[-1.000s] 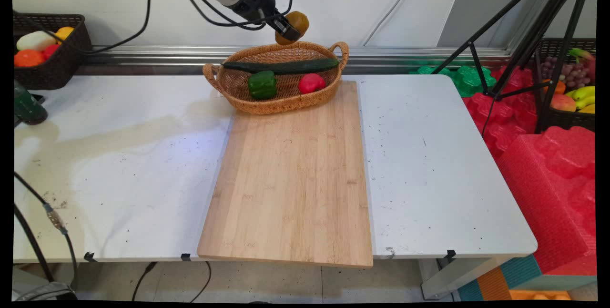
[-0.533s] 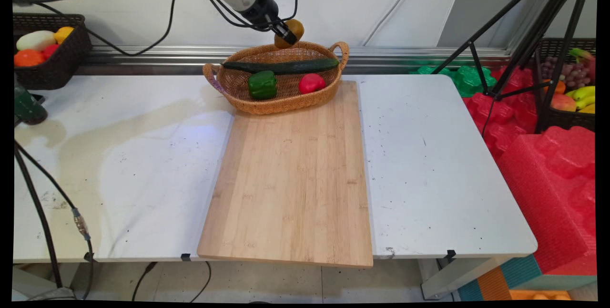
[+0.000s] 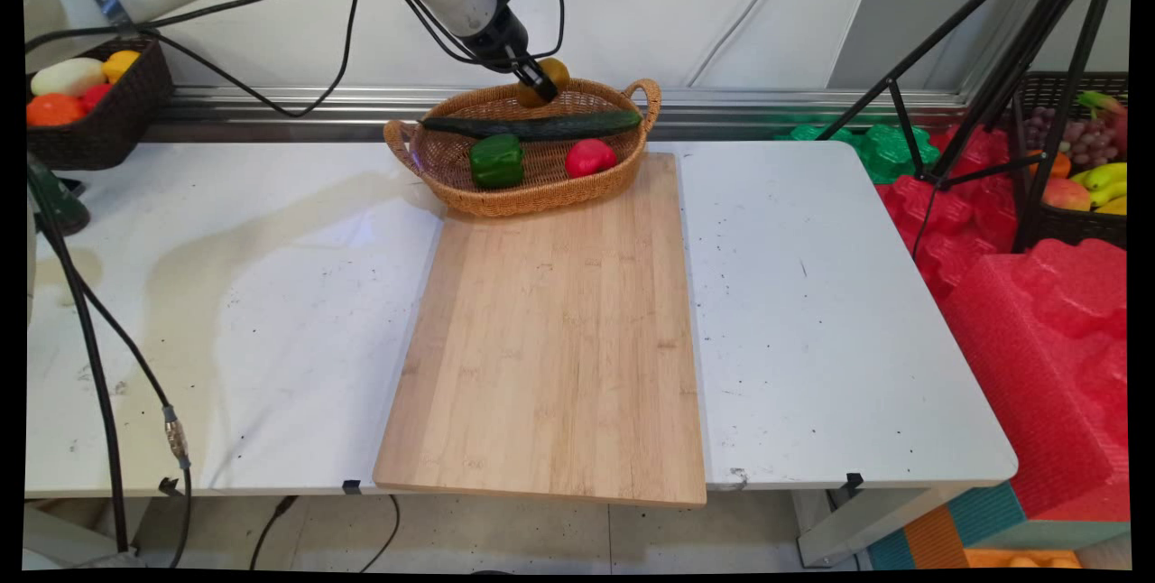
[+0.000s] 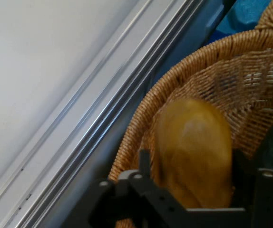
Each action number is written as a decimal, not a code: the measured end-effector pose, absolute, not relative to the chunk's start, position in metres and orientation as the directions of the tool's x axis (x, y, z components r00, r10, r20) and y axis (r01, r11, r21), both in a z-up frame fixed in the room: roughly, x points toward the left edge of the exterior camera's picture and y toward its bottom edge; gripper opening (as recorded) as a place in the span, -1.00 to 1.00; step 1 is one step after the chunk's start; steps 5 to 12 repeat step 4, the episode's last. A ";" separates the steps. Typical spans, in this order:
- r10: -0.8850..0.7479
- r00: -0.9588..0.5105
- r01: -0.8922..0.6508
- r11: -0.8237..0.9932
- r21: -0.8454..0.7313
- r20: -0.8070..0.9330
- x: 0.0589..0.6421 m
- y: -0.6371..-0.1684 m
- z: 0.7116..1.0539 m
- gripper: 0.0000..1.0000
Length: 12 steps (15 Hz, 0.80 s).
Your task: Place the picked object in the vegetable basket
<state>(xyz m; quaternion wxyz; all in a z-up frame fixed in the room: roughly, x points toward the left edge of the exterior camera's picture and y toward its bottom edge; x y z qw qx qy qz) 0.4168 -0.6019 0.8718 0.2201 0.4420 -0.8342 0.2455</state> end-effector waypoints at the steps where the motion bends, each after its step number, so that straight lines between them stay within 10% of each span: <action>1: -0.629 -0.514 -0.844 0.490 -0.215 0.583 0.417 -0.603 0.870 1.00; 12: -0.623 -0.520 -0.840 0.498 -0.217 0.584 0.418 -0.602 0.869 1.00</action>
